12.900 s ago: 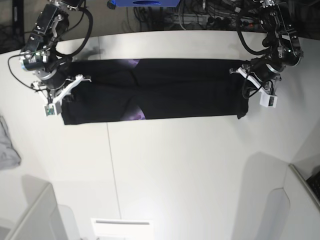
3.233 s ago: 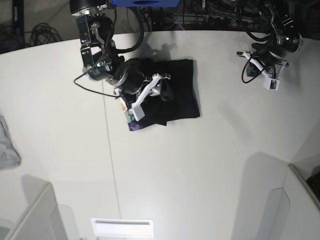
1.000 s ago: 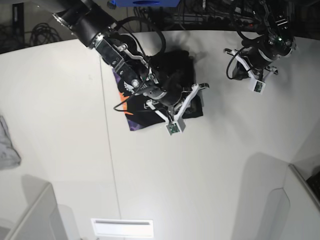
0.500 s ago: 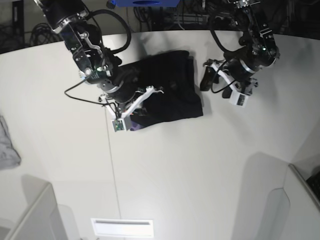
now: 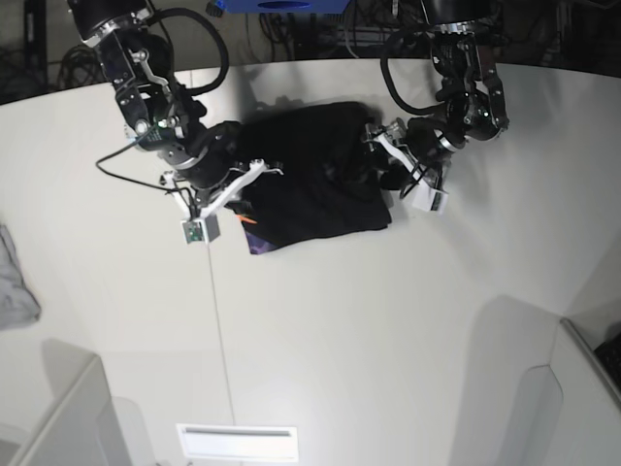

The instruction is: Fold the T-shirt properly

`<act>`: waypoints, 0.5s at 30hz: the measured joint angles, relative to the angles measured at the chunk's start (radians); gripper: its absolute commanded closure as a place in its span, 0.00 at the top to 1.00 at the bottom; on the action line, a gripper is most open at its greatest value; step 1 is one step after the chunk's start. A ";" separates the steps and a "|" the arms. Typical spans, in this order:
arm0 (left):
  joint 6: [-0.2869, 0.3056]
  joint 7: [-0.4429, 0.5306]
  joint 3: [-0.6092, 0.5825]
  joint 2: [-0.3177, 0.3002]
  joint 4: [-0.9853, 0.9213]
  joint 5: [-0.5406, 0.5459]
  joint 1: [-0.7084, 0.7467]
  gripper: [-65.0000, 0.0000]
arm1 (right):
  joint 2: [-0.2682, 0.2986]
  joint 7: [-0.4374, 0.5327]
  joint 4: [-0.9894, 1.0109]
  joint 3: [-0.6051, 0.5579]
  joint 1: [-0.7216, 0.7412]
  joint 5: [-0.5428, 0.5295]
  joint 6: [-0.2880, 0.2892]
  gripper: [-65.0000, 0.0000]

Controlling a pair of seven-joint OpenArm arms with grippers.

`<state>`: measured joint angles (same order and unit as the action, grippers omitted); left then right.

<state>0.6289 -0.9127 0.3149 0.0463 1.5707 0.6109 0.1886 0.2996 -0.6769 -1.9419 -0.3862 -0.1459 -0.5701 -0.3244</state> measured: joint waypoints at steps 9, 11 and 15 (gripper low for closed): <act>0.037 -0.021 0.009 -0.040 0.021 0.165 0.060 0.71 | 0.001 -0.003 0.000 -0.003 -0.002 0.002 0.000 0.00; 0.030 -0.019 0.010 -0.054 0.021 0.205 0.052 0.71 | -0.001 -0.003 0.000 -0.004 -0.002 0.002 0.000 0.00; 0.026 -0.019 0.013 -0.066 0.022 0.259 0.050 0.71 | 0.000 0.000 0.000 -0.005 0.010 0.003 0.001 0.00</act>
<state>0.6548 -0.9314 0.3275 -0.0200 1.5929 0.8700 0.2386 0.2993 -0.6769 -1.9419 -0.3908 -0.1360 -0.5674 -0.3237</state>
